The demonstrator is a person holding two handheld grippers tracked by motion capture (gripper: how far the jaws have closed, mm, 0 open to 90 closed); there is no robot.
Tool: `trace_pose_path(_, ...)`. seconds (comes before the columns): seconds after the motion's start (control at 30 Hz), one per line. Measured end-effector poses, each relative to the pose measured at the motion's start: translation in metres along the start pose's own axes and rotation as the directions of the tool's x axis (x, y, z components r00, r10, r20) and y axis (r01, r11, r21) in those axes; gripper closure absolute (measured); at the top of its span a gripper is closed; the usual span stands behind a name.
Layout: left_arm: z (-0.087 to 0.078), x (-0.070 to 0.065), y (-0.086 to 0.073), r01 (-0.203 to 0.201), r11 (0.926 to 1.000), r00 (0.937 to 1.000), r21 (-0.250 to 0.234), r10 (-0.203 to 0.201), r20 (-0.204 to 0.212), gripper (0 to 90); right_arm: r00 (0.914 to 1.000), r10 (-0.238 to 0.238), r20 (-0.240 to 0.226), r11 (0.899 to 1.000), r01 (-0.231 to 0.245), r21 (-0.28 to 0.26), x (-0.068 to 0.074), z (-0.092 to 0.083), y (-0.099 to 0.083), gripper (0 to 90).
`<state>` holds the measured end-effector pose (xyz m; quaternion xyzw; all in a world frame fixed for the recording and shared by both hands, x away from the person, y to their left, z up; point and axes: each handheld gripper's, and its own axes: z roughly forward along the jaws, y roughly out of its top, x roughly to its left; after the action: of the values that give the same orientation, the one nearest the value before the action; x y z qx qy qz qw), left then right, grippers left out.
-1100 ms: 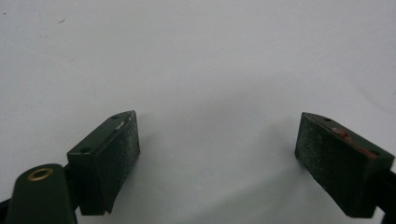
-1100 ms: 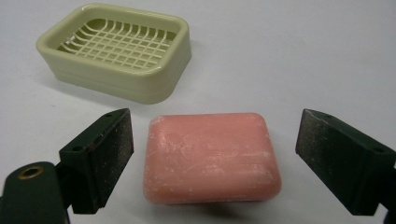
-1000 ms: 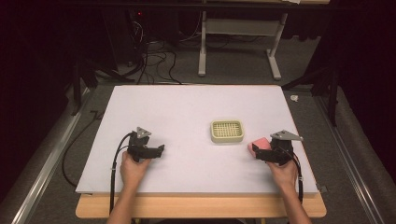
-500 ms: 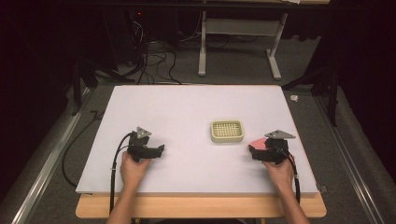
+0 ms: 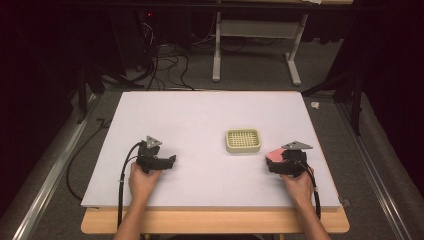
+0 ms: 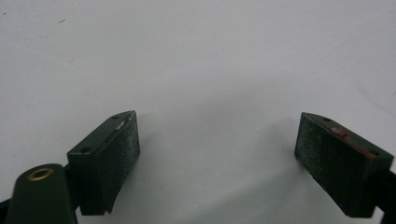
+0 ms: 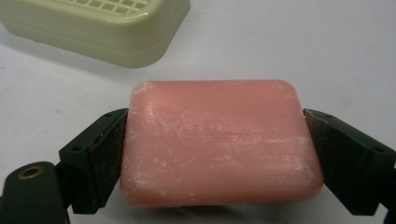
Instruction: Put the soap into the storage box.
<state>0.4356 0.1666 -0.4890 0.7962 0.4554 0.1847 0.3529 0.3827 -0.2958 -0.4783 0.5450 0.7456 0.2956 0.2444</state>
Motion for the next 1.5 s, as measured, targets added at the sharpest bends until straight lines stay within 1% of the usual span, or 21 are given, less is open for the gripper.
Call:
trace_pose_path(0.17,0.0,0.0,0.0,0.0,1.0,1.0,-0.001,0.0,0.0,14.5,1.0,0.007,-0.003,1.0,-0.007,0.016,0.0,0.003,-0.002,12.0)
trace_pose_path(0.33,0.0,0.0,0.0,0.0,1.0,1.0,0.0,0.0,0.0,14.5,0.9998,0.015,-0.012,1.0,-0.014,0.019,-0.001,0.003,-0.002,12.2)
trace_pose_path(0.5,0.0,0.0,0.0,0.0,1.0,1.0,0.0,0.0,0.0,14.5,0.9997,0.019,-0.018,1.0,-0.019,0.019,-0.002,0.004,-0.003,12.4)
trace_pose_path(0.97,0.0,0.0,0.0,0.002,1.0,1.0,-0.001,-0.002,0.0,14.7,0.9996,0.023,-0.015,1.0,-0.022,0.017,-0.001,0.003,-0.002,13.8)
trace_pose_path(1.13,0.0,0.0,0.0,0.002,1.0,1.0,-0.001,-0.002,0.0,14.7,0.9992,0.032,-0.024,0.999,-0.032,-0.003,-0.002,-0.002,-0.001,13.8)
trace_pose_path(1.3,0.0,0.0,0.0,0.001,1.0,1.0,0.0,-0.001,0.001,14.7,0.9988,0.031,-0.038,0.999,-0.033,-0.027,-0.002,-0.007,0.0,13.8)
trace_pose_path(1.5,0.0,0.0,0.0,0.001,1.0,1.0,0.0,-0.001,0.001,14.7,0.9968,0.042,-0.068,0.998,-0.046,-0.053,-0.003,-0.014,0.002,13.8)
